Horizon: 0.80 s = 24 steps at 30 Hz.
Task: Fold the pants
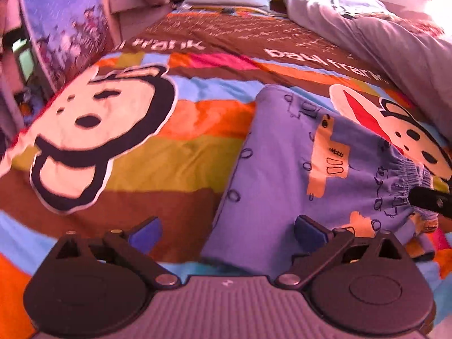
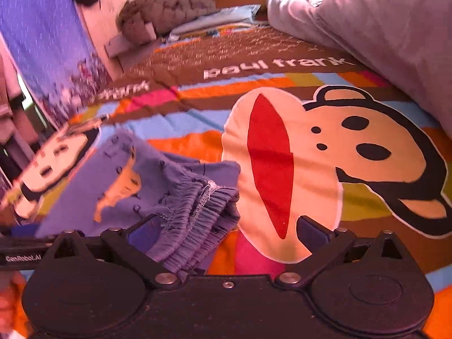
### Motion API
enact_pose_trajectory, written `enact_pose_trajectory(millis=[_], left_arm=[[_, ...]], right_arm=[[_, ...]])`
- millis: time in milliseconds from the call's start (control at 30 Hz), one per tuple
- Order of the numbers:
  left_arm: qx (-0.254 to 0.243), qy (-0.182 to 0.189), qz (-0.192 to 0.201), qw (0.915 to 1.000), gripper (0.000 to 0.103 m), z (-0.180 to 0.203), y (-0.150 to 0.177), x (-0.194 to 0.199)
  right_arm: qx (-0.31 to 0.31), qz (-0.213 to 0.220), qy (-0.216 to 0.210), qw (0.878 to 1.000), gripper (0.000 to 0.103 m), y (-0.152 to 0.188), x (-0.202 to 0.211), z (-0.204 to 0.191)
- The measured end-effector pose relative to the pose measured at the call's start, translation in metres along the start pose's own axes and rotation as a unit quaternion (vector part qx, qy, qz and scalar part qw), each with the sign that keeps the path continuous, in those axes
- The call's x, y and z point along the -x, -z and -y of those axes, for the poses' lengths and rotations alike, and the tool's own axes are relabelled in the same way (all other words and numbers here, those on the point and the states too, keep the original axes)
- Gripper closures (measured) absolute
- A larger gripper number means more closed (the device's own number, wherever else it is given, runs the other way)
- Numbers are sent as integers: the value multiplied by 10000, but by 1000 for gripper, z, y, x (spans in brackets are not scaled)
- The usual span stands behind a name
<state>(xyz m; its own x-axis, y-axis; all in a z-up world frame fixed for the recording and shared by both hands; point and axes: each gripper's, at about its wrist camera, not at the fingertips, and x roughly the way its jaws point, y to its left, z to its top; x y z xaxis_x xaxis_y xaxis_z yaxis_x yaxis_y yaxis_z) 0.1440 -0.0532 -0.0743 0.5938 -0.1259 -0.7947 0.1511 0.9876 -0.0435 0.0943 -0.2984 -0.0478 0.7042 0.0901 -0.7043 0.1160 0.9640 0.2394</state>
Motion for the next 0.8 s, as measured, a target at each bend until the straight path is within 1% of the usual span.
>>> enact_pose_trajectory(millis=[33,100,167,200,267,367,700,767,800], left_arm=[[65,26,-9,10000,1,-3,2,2],[169,55,-8,9998,1,-8,6,3],[215,52,19,9998,1,-10,8,5],[215,49,32,9998,1,-10,10,6],[221,59,53,9997,1,-12,11,7],[305,101,80,9995,1,-14,14,6],[411,152,154,9989,1,-15,18,6],[446,226,193,9986,1,-18,18,10],[467,314,244,9981,1,-21,17,14]], right_arm=[[-13,-32,-191,9998,1,2,3,0],[-34,-169,-391,9991,1,8,3,-5],[11,-387,-247,9989,1,16,-2,-11],[105,-396,-160,9990,1,19,-2,-14],[293,-341,-48,9990,1,21,0,-20],[418,-319,32,9986,1,25,-1,-23],[296,-296,-58,9991,1,26,-1,-19],[275,-186,-175,9993,1,26,2,-16],[264,-99,-353,9990,1,26,6,-14]])
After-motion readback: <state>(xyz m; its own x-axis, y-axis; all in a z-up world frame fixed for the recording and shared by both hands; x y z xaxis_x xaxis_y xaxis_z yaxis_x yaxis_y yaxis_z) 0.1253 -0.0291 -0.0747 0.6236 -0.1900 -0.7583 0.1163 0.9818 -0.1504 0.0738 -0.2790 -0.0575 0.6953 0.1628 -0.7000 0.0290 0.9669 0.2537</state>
